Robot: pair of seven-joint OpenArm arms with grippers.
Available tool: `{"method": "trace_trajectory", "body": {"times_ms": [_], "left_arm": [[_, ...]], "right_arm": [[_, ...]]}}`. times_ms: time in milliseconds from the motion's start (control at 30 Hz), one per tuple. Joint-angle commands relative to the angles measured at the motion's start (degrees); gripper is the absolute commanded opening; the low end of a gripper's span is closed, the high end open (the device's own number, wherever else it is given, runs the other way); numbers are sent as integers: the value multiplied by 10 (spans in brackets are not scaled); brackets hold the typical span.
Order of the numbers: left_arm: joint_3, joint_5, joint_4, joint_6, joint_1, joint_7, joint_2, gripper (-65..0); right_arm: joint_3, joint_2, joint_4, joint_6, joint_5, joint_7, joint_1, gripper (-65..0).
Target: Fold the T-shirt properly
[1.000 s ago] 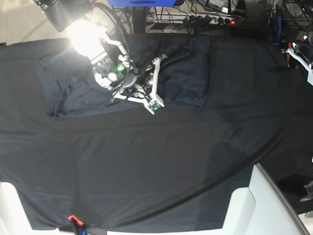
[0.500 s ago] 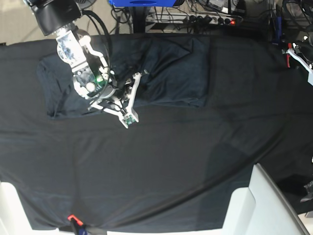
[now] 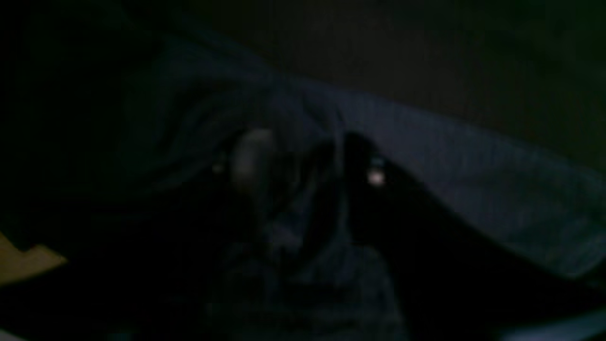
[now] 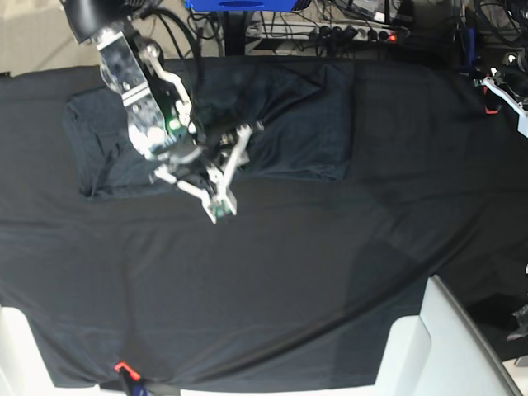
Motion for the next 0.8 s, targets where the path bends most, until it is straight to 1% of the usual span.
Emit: {"method": "trace_trajectory", "body": {"times_ms": [0, 200, 333, 367, 400, 500, 533, 567, 767], "left_arm": [[-5, -4, 8, 0, 2, -10, -14, -650], [-5, -4, 8, 0, 2, -10, -14, -650], [-5, -4, 8, 0, 2, -10, -14, -650], [-5, -4, 8, 0, 2, -10, -14, -650], [-5, -4, 8, 0, 2, -10, -14, -650], [-5, -4, 7, 0, 2, -11, -14, -650], [-5, -4, 7, 0, 2, -11, -14, -650], [-5, -4, 7, 0, 2, -11, -14, -650], [-5, -4, 7, 0, 2, -11, -14, -650]], "right_arm": [[0, -1, 2, 0, 1, 6, 5, -344], [-1, -9, -30, 0, 1, 8, 13, -338], [1, -12, -61, 0, 1, 29, 19, -347], [1, -12, -64, 0, 1, 31, 19, -369], [1, -12, -65, 0, 1, 31, 19, -411], [1, -12, -65, 0, 1, 33, 20, -593], [2, -12, -65, 0, 1, 32, 23, -638], [2, -12, -65, 0, 1, 30, 26, -647], [2, -9, -66, 0, 1, 29, 42, -647]]}}
